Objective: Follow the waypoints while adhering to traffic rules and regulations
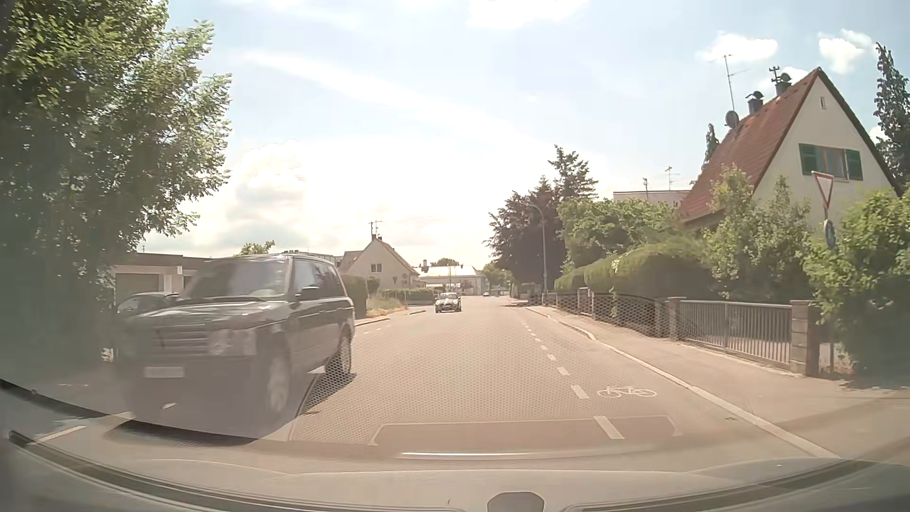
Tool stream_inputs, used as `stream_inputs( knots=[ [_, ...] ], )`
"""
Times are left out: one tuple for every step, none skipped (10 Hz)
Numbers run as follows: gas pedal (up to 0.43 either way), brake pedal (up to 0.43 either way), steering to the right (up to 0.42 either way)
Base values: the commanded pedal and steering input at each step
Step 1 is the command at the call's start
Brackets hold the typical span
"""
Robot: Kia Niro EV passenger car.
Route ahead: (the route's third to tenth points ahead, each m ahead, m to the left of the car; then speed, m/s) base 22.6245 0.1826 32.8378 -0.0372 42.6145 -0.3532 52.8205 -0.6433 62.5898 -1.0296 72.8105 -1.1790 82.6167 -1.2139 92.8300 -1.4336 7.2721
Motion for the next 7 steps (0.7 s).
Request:
stream_inputs(
  knots=[
    [0.150, 0.000, 0.010],
    [0.150, 0.000, 0.009],
    [0.150, 0.000, 0.009],
    [0.150, 0.000, 0.009],
    [0.150, 0.000, 0.009],
    [0.150, 0.000, 0.009],
    [0.150, 0.000, 0.009]
  ],
)
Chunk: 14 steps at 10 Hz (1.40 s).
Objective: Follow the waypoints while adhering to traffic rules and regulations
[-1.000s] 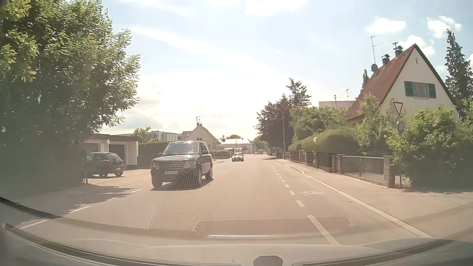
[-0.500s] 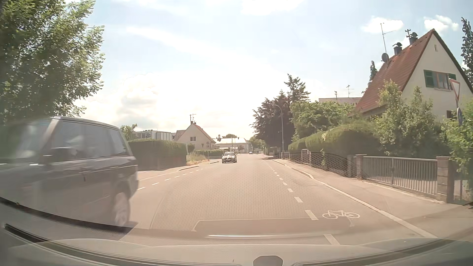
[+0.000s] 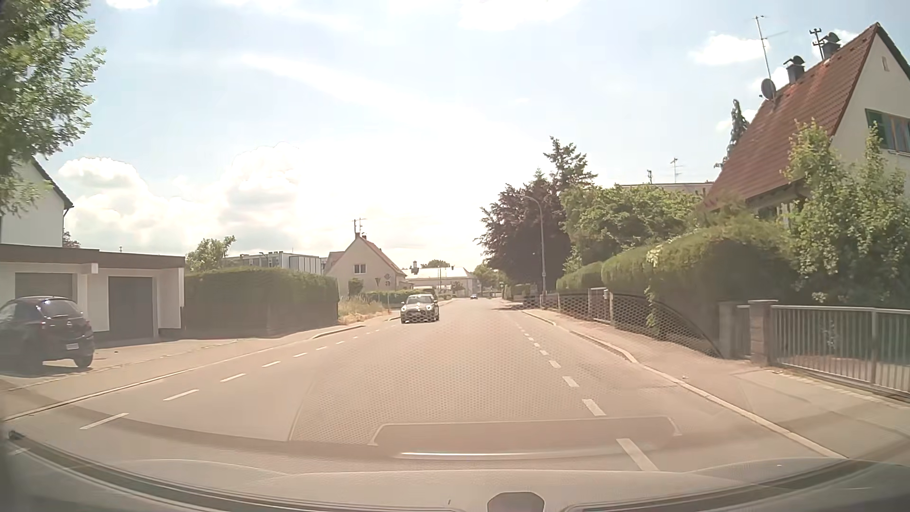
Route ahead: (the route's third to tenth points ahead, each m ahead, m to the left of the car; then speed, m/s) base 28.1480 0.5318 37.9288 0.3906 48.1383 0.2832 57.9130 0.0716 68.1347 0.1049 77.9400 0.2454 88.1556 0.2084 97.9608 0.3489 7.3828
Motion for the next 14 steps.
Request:
stream_inputs(
  knots=[
    [0.138, 0.000, 0.008],
    [0.138, 0.000, 0.007],
    [0.138, 0.000, 0.007],
    [0.138, 0.000, 0.007],
    [0.138, 0.000, 0.006],
    [0.130, 0.000, 0.006],
    [0.130, 0.000, 0.005],
    [0.130, 0.000, 0.004],
    [0.130, 0.000, 0.004],
    [0.130, 0.000, 0.003],
    [0.130, 0.000, 0.002],
    [0.130, 0.000, 0.002],
    [0.130, 0.000, 0.002],
    [0.130, 0.000, 0.002]
  ],
)
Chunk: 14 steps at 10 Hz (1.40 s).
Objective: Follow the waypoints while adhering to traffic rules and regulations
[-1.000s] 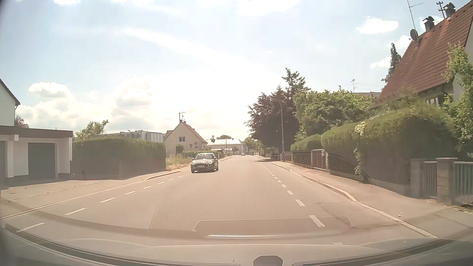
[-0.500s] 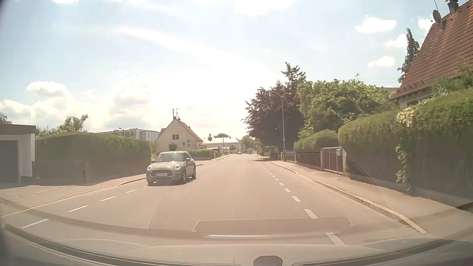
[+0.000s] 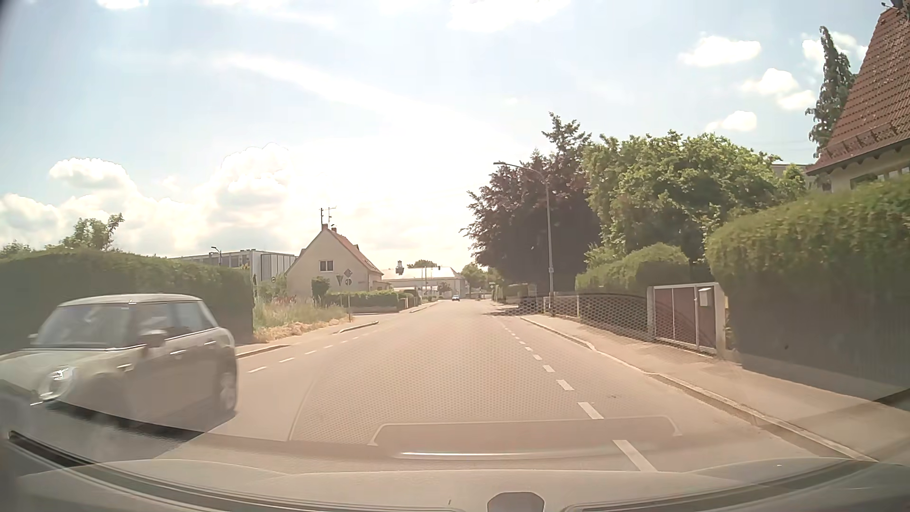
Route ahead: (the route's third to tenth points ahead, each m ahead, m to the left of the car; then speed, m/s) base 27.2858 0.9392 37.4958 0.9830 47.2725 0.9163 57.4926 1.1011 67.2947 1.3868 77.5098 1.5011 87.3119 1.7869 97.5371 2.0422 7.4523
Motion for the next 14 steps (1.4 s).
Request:
stream_inputs(
  knots=[
    [0.130, 0.000, 0.001],
    [0.130, 0.000, 0.001],
    [0.130, 0.000, 0.001],
    [0.130, 0.000, -0.002],
    [0.130, 0.000, -0.004],
    [0.130, 0.000, -0.004],
    [0.130, 0.000, -0.005],
    [0.130, 0.000, -0.006],
    [0.130, 0.000, -0.007],
    [0.130, 0.000, -0.009],
    [0.130, 0.000, -0.011],
    [0.130, 0.000, -0.011],
    [0.130, 0.000, -0.011],
    [0.130, 0.000, -0.009]
  ],
)
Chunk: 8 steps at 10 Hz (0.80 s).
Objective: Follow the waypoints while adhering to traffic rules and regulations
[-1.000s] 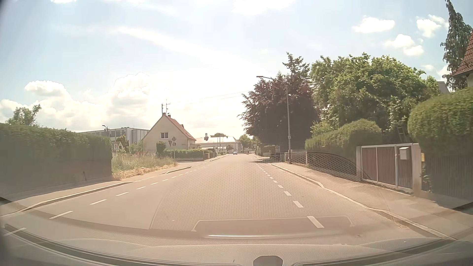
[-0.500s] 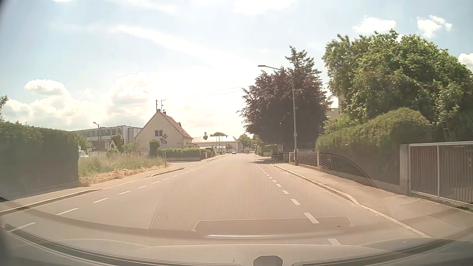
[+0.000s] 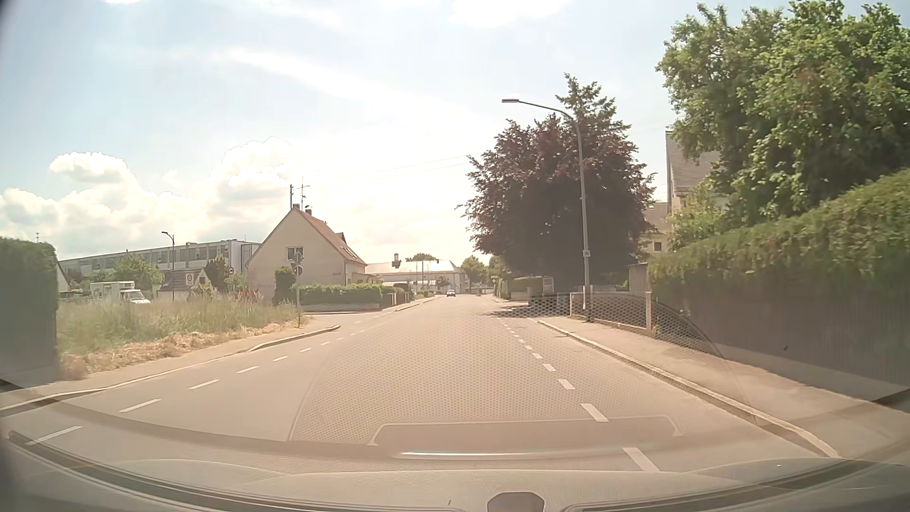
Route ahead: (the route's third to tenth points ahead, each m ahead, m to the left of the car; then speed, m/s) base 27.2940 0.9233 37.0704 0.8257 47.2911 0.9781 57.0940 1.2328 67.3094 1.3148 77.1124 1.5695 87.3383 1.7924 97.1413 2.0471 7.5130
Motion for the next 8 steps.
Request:
stream_inputs(
  knots=[
    [0.130, 0.000, -0.007],
    [0.130, 0.000, -0.006],
    [0.130, 0.000, -0.004],
    [0.130, 0.000, -0.005],
    [0.130, 0.000, -0.006],
    [0.130, 0.000, -0.006],
    [0.130, 0.000, -0.009],
    [0.130, 0.000, -0.010]
  ],
)
